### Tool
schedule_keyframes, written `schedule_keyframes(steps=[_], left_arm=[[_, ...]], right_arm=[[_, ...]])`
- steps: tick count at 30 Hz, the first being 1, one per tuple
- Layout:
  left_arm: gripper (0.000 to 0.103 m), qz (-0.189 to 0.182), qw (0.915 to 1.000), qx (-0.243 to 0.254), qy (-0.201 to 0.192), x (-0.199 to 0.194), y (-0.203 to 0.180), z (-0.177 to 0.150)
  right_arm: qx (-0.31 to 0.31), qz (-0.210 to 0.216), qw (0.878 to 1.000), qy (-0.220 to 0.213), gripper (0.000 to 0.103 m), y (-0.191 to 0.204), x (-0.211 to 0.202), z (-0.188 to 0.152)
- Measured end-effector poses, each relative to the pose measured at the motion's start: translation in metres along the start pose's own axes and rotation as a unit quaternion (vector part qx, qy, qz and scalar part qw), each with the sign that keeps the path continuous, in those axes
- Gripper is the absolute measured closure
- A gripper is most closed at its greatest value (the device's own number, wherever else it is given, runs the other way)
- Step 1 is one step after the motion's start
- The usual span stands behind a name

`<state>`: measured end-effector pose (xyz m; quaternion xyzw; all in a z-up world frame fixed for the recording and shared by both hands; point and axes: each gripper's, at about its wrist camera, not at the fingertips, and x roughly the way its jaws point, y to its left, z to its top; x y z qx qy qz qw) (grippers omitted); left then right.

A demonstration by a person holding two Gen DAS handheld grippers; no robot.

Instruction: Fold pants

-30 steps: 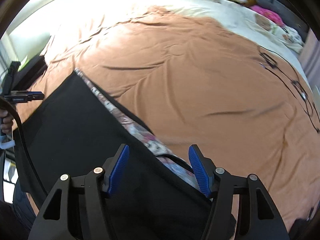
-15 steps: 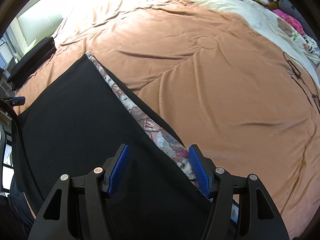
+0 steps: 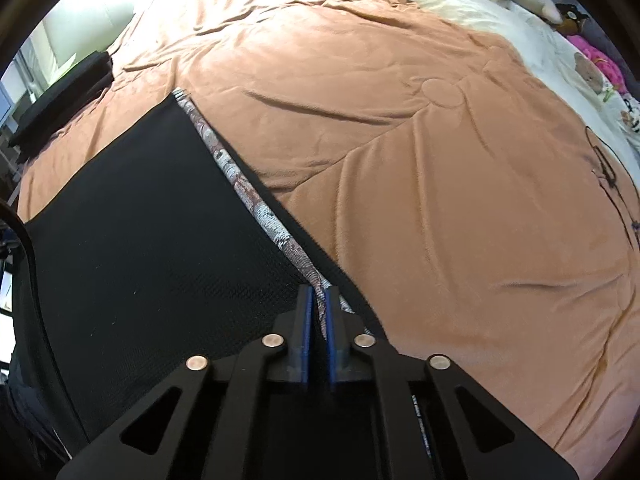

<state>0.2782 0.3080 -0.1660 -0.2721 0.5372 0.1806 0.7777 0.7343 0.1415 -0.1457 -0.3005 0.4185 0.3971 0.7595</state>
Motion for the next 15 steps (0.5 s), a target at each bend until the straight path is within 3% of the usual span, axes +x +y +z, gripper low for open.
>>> schedule_keyframes(steps=[9, 15], left_arm=[[0.071, 0.005, 0.9999, -0.007, 0.006, -0.004, 0.008, -0.004], [0.07, -0.041, 0.9986, -0.03, -0.016, -0.027, 0.027, -0.019]], right_arm=[[0.03, -0.049, 0.998, 0.033, 0.102, 0.011, 0.035, 0.002], [0.06, -0.049, 0.997, 0.011, 0.094, 0.009, 0.013, 0.006]])
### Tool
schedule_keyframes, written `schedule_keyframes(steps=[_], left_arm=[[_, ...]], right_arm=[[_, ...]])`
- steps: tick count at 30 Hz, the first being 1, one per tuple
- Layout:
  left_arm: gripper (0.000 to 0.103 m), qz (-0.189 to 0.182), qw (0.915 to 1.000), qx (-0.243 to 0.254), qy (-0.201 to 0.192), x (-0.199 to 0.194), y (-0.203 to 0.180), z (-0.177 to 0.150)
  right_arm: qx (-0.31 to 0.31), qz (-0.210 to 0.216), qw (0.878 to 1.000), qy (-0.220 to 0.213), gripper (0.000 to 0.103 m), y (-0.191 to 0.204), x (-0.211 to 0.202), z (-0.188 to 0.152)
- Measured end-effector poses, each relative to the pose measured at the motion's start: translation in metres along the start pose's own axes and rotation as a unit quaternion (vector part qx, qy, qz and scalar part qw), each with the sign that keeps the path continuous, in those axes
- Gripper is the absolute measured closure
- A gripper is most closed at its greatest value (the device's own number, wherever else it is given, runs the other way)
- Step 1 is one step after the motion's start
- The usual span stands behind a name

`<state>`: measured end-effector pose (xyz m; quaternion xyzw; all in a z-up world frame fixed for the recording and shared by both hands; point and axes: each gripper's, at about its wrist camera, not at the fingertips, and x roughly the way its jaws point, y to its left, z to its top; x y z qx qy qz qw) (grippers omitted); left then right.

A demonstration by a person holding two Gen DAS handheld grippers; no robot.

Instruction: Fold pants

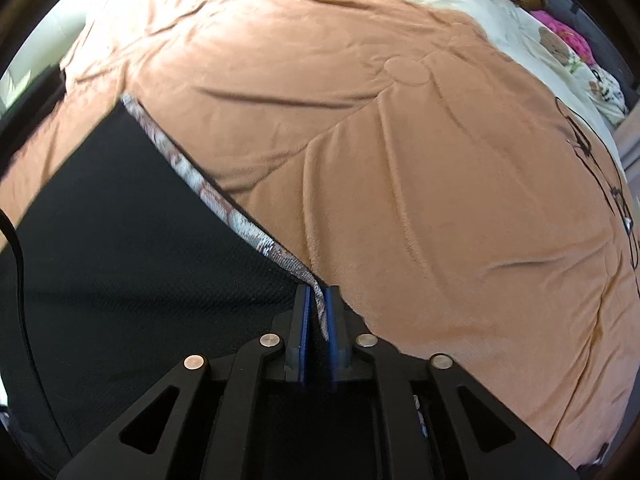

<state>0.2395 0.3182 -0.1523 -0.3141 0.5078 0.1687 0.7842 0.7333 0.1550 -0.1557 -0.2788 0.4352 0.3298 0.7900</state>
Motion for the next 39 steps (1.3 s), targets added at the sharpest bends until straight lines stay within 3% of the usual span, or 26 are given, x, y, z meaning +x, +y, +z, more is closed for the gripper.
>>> schedule_keyframes(steps=[4, 12, 21, 22, 23, 25, 31, 39], left_arm=[[0.064, -0.031, 0.9991, -0.024, -0.018, -0.013, 0.016, -0.007], [0.063, -0.105, 0.9916, -0.072, -0.025, -0.014, 0.02, -0.012], [0.061, -0.11, 0.9912, -0.068, -0.03, -0.006, 0.012, -0.01], [0.06, -0.108, 0.9915, -0.066, -0.03, -0.004, 0.011, -0.01], [0.059, -0.107, 0.9916, -0.066, -0.03, -0.002, 0.011, -0.011], [0.057, -0.109, 0.9914, -0.065, -0.031, -0.001, 0.012, -0.012], [0.055, -0.106, 0.9922, -0.053, -0.039, -0.001, 0.01, -0.015], [0.055, -0.132, 0.9874, -0.071, -0.051, 0.002, 0.028, -0.019]], right_arm=[[0.016, 0.0, 1.0, -0.019, 0.086, -0.002, -0.02, -0.005], [0.055, 0.033, 0.997, -0.052, 0.086, 0.002, -0.057, -0.029], [0.089, 0.046, 0.993, -0.063, 0.085, 0.011, -0.086, -0.063], [0.093, 0.048, 0.992, -0.064, 0.079, 0.012, -0.088, -0.067], [0.098, 0.049, 0.992, -0.067, 0.065, 0.014, -0.092, -0.072], [0.1, 0.045, 0.991, -0.078, 0.048, 0.018, -0.098, -0.08], [0.127, 0.067, 0.987, -0.078, 0.047, 0.029, -0.103, -0.111], [0.15, 0.074, 0.983, -0.07, 0.047, 0.047, -0.111, -0.135]])
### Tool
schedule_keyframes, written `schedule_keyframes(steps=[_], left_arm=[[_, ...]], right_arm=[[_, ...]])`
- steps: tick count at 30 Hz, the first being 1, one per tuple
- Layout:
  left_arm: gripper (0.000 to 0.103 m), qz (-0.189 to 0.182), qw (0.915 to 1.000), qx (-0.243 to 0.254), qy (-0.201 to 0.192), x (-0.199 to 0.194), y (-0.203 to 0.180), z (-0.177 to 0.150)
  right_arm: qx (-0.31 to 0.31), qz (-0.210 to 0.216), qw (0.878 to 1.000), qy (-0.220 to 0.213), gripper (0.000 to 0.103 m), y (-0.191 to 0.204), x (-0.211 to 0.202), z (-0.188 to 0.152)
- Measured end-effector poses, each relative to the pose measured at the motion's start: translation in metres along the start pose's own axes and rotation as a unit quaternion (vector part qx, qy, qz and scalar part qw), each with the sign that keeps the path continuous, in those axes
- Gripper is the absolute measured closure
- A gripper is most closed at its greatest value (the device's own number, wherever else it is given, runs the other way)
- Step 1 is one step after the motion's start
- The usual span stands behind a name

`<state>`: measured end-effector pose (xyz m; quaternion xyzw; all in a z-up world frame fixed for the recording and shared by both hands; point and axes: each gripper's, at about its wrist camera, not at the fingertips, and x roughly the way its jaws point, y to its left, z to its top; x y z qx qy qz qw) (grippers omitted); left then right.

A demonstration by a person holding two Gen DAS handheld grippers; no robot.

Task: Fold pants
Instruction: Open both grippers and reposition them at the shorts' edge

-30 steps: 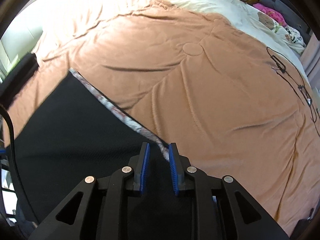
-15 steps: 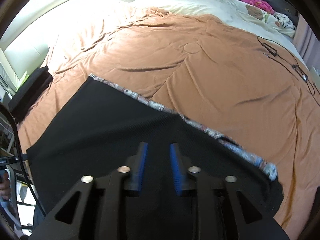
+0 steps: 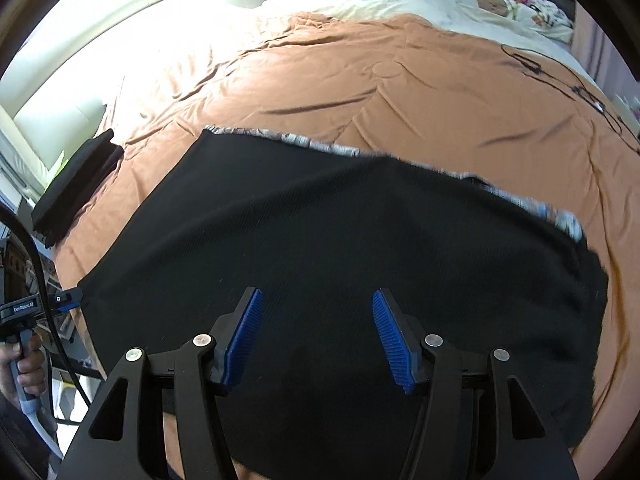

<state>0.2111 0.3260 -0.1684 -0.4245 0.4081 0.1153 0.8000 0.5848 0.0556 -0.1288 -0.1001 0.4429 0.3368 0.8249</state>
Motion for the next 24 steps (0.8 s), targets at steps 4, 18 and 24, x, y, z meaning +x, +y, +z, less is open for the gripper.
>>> schedule_keyframes(steps=[4, 18, 24], left_arm=[[0.055, -0.035, 0.999, -0.029, 0.0, -0.002, 0.016, 0.001], [0.056, -0.054, 0.9966, -0.061, 0.016, -0.005, 0.029, 0.0], [0.056, -0.085, 0.9912, -0.098, 0.024, 0.002, 0.034, -0.002]], right_arm=[[0.003, 0.007, 1.0, 0.004, 0.047, 0.014, -0.001, -0.011], [0.045, 0.011, 0.999, 0.021, 0.047, 0.027, 0.013, -0.04], [0.07, -0.011, 0.997, 0.037, 0.047, 0.018, 0.022, -0.053]])
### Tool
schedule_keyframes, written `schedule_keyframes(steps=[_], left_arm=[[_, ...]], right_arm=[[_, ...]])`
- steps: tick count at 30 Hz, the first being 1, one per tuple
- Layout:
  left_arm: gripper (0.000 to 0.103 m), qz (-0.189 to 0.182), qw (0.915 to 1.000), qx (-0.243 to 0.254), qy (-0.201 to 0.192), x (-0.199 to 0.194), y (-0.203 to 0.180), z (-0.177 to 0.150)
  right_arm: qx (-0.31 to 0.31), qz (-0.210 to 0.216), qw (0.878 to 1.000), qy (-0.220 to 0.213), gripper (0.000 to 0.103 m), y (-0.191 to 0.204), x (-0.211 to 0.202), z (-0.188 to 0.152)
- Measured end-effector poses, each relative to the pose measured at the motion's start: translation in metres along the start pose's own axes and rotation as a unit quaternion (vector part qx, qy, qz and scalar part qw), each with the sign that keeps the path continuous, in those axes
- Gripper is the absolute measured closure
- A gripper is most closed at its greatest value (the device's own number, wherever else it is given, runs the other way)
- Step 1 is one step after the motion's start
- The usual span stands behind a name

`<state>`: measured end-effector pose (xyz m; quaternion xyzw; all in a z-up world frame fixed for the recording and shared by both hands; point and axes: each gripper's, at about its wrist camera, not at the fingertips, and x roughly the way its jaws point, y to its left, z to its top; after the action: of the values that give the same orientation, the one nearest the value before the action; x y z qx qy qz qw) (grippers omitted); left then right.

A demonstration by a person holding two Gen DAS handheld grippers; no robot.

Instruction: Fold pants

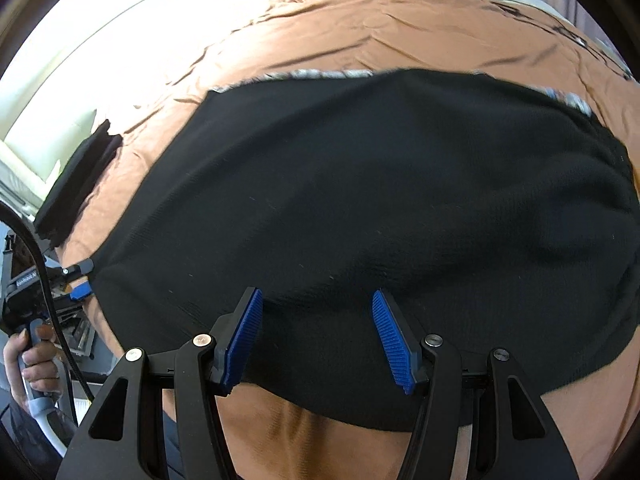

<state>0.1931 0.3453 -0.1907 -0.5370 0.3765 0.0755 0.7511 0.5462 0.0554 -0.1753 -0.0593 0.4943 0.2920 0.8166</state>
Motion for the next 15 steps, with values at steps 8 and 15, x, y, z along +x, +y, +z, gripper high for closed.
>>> schedule_keyframes(steps=[8, 15], left_arm=[[0.055, -0.023, 0.9988, -0.034, -0.028, -0.007, 0.008, -0.013], [0.083, -0.002, 0.998, -0.035, -0.053, -0.007, 0.005, -0.013]], right_arm=[[-0.001, -0.018, 1.0, -0.004, 0.047, -0.003, -0.002, -0.016], [0.002, -0.032, 0.999, -0.005, 0.047, -0.002, -0.007, -0.023]])
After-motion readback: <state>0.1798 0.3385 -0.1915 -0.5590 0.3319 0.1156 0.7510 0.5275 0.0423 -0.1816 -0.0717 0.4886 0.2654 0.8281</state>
